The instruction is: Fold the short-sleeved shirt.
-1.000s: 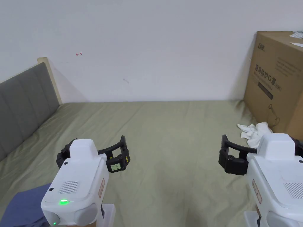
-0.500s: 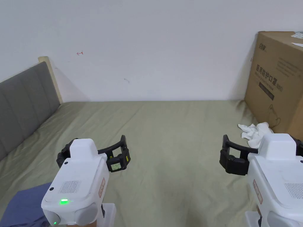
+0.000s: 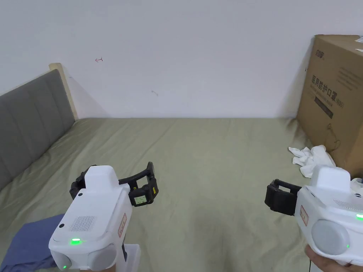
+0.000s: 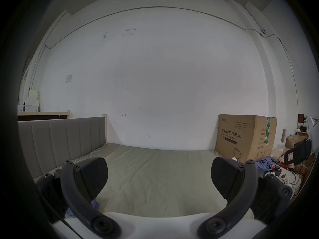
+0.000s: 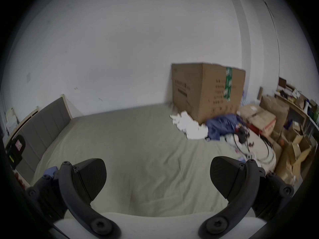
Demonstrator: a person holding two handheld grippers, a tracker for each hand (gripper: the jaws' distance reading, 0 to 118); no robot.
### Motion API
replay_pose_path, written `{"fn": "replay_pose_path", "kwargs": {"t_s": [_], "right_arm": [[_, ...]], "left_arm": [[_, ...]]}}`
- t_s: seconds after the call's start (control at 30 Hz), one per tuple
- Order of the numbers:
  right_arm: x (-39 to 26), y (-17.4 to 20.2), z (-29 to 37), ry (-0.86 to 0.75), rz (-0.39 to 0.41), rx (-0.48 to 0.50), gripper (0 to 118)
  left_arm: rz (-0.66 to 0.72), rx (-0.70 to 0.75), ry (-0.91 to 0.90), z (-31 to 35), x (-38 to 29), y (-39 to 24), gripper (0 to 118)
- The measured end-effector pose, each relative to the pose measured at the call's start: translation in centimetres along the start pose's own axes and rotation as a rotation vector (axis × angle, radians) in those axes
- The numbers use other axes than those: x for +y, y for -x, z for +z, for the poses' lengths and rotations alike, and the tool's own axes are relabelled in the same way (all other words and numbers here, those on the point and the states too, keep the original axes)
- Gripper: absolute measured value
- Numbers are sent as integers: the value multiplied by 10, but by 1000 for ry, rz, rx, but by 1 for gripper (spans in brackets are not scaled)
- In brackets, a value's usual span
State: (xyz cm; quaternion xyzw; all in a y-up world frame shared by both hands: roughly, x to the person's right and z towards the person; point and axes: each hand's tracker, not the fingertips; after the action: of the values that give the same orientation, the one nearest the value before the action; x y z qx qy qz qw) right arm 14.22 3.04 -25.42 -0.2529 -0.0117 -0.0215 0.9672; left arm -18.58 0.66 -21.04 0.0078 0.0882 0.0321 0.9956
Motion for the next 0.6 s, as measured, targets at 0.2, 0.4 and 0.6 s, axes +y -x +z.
{"fn": "replay_pose_path", "kwargs": {"t_s": [0.2, 0.4, 0.6], "right_arm": [[11, 9, 9, 122, -85, 21, 117], [13, 16, 11, 114, -52, 20, 117], [14, 10, 3, 114, -68, 35, 117]], "left_arm": [[8, 10, 5, -1, -2, 3, 118], [22, 15, 10, -3, -2, 4, 118], [20, 16, 10, -3, -2, 5, 118]]}}
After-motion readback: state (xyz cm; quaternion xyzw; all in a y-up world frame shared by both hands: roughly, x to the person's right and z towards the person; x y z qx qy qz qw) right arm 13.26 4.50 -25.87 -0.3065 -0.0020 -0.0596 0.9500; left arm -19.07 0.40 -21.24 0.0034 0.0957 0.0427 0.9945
